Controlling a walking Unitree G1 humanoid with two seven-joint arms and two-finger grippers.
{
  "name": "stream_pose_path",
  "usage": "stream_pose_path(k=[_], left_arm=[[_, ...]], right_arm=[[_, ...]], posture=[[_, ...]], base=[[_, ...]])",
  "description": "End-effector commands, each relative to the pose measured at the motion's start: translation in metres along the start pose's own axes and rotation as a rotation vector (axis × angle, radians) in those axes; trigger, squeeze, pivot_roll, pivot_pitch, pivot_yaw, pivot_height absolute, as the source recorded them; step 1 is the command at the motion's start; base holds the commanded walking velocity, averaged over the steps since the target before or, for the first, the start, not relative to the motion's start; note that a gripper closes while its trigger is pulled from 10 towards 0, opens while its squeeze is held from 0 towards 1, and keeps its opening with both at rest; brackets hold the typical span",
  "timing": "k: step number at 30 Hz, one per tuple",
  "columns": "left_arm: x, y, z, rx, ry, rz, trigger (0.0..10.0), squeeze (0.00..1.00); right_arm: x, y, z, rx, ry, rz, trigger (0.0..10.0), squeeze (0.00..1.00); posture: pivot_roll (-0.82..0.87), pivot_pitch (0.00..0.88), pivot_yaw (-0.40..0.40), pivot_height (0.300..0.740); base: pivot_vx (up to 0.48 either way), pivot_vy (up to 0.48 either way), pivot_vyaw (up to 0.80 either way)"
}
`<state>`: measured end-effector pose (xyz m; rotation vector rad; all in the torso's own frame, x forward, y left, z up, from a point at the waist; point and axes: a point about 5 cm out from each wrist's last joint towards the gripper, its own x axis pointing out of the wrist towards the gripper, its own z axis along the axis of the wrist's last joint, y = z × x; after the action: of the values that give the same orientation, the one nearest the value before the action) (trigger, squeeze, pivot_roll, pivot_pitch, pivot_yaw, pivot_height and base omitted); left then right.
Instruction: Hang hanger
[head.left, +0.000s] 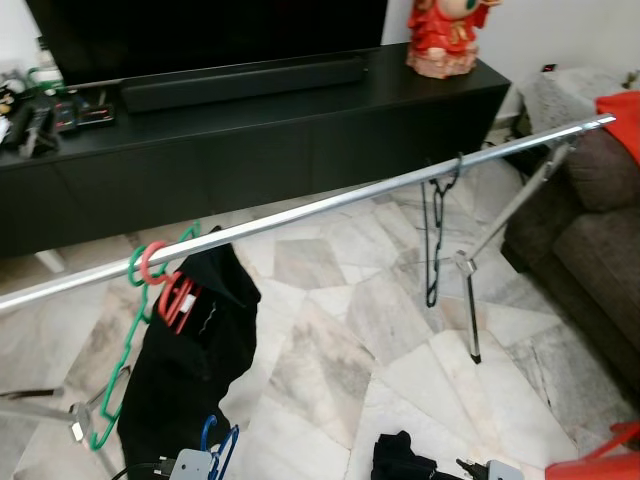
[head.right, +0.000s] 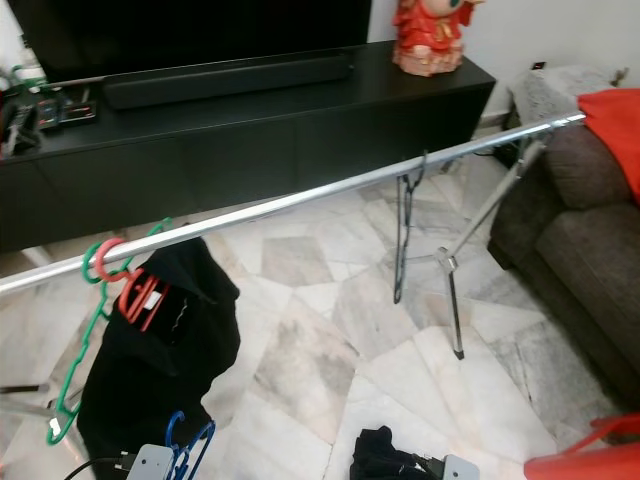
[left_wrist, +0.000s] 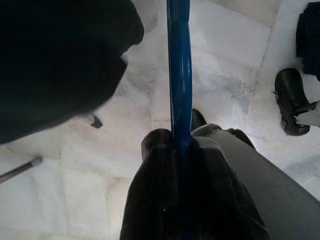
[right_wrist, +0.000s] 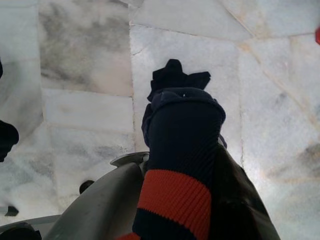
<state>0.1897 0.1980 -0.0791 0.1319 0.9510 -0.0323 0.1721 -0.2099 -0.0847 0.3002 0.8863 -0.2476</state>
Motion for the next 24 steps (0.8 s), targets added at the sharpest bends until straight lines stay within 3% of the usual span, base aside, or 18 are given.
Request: stream_pose_path(k=[1,16,18,21,24], left_arm=[[-0.0021,-0.0016,-0.0128,0.025,0.041,-0.018,10.0,0.0],[-0.0013,-0.0047,-0.0103,0.062,0.037,-0.02,10.0,0.0],[-0.0012,-0.0035,-0.0091,0.105,0.034,-0.019,10.0,0.0],[-0.0019,-0.0003,-0.0112,0.092,0.038,-0.017,10.0,0.0],[-0.0027,0.0032,-0.0144,0.064,0.049,0.0,10.0,0.0]], right_arm=[[-0.0018,-0.0044,-0.0062,0.008,0.023,-0.014,10.0,0.0],[-0.002,-0.0039,-0.0076,0.011,0.027,-0.008,10.0,0.0],[-0.0019,-0.0037,-0.0074,0.011,0.027,-0.007,10.0,0.0],[-0.0019,-0.0037,-0.0074,0.01,0.026,-0.006,10.0,0.0],[-0.0019,-0.004,-0.0071,0.005,0.026,-0.008,10.0,0.0]], posture=[[-0.07,0.17,0.004,0.74],[-0.06,0.16,0.008,0.74],[-0.06,0.166,0.006,0.74],[-0.06,0.167,0.006,0.74],[-0.06,0.171,0.004,0.74]], base=[[-0.304,0.0,-0.78],[-0.019,0.0,-0.78],[0.0,-0.48,-0.78],[0.0,-0.48,-0.78],[0.0,0.0,-0.78]])
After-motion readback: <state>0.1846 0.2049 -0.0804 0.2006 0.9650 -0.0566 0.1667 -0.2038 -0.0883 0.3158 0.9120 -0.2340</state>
